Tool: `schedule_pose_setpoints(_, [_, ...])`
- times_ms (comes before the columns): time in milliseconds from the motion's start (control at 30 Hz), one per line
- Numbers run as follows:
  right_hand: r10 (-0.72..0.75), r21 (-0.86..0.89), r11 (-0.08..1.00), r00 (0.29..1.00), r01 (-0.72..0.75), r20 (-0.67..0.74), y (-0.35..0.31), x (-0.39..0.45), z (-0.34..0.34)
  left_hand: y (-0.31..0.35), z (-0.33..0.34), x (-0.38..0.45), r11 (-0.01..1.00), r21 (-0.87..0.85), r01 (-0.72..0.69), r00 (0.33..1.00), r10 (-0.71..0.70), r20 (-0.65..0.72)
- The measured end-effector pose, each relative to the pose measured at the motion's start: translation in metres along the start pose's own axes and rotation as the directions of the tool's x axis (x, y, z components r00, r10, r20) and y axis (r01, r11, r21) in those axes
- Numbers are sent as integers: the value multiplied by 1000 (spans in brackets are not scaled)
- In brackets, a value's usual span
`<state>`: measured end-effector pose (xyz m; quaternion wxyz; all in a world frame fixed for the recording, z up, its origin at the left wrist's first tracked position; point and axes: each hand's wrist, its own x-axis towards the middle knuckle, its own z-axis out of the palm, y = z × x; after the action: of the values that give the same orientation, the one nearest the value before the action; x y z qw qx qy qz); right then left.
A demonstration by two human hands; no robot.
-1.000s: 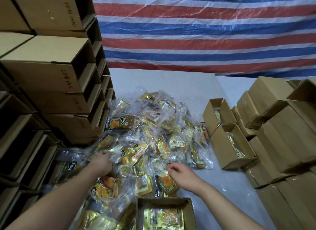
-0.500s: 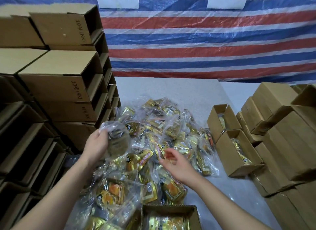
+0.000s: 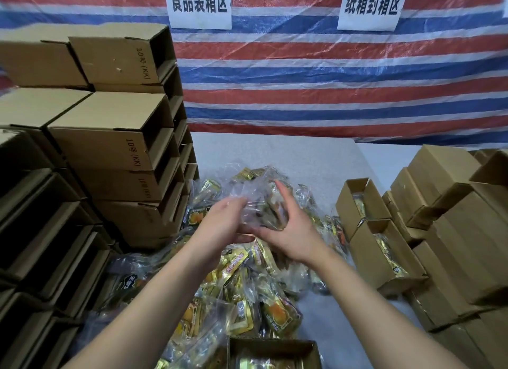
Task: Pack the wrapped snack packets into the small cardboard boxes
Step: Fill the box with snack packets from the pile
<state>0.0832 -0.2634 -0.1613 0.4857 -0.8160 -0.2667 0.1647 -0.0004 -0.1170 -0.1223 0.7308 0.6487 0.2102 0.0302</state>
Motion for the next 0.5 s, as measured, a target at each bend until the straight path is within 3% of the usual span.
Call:
schedule_pose_setpoints(100, [41, 121, 992, 998, -45, 42, 8, -4, -14, -7, -1, -3, 995, 75, -67, 988, 55, 143])
schedule_pose_setpoints(200, [103, 341, 933, 994, -112, 44, 17, -8, -13, -7, 2, -2, 984, 126, -123, 978, 99, 182])
schedule_pose_setpoints(300, [242, 583, 777, 968, -238, 72, 23, -17, -14, -7, 1, 1, 986, 108, -125, 988, 113, 110])
schedule_pose_setpoints(367, [237, 719, 638, 958, -277, 159, 29, -25, -21, -15, -5, 2, 982, 150, -114, 991, 102, 87])
schedule_pose_setpoints(433, [203, 803, 533, 962, -267, 184, 33, -32, -30, -34, -17, 1, 950, 301, -84, 990, 46, 131])
schedule_pose_setpoints(500, [195, 832, 486, 961, -267, 194, 40, -38, -38, -62, -30, -4, 853, 516, -82, 965, -62, 256])
